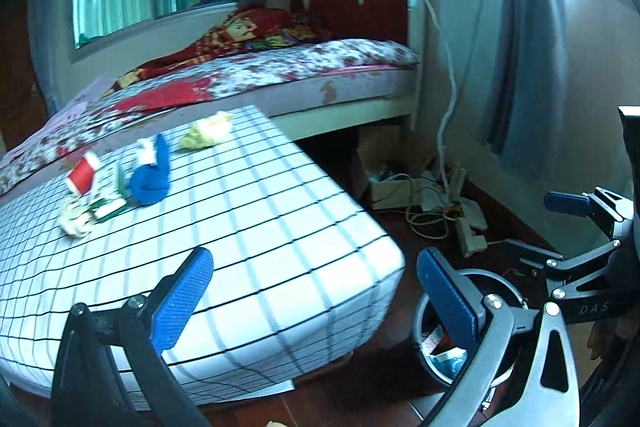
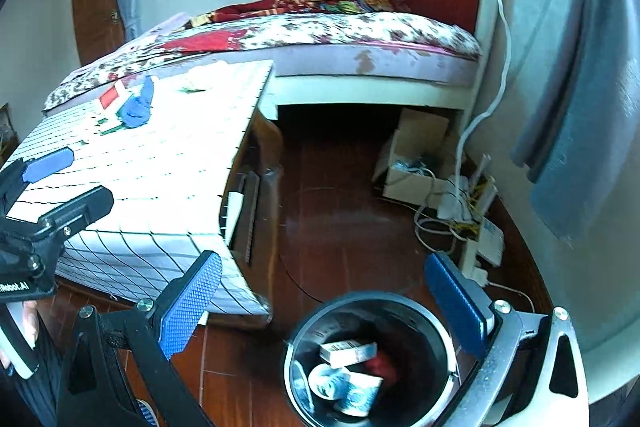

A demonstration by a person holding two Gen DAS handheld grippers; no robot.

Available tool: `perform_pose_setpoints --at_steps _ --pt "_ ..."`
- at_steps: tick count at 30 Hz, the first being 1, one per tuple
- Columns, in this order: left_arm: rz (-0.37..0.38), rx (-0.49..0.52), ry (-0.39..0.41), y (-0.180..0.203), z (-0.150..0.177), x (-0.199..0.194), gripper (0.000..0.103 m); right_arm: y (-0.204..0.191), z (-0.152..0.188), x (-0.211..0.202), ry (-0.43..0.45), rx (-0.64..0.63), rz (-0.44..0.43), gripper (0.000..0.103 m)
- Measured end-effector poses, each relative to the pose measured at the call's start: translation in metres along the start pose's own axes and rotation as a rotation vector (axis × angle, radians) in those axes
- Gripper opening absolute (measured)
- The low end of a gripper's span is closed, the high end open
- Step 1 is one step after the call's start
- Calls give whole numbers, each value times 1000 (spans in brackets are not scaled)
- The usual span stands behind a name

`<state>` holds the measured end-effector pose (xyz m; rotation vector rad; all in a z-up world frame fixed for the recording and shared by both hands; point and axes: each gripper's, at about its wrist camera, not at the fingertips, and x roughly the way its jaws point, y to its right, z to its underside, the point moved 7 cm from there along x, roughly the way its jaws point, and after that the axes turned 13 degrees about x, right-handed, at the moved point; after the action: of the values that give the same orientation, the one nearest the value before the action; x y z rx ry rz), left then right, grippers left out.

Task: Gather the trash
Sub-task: 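Move both open tools back toward the table, then grasp the crumpled beige tissue with the left tool while the right tool grasps the blue knitted sock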

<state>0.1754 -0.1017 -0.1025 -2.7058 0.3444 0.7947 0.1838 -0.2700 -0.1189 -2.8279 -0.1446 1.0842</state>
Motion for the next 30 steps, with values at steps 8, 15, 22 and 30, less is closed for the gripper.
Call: perform_pose_setpoints --at_steps 8,15,22,30 --pt "-95 -81 -14 -70 24 -10 102 -66 -17 13 16 -40 -74 102" --pt "-188 -159 -46 -136 50 -19 102 -127 -22 30 3 -78 -145 102" --pt "-273 -225 -92 -197 75 -25 102 -183 -29 53 -31 -123 -206 102" --pt "-296 -298 -151 -262 88 -1 89 -253 -52 109 -93 -190 -265 102"
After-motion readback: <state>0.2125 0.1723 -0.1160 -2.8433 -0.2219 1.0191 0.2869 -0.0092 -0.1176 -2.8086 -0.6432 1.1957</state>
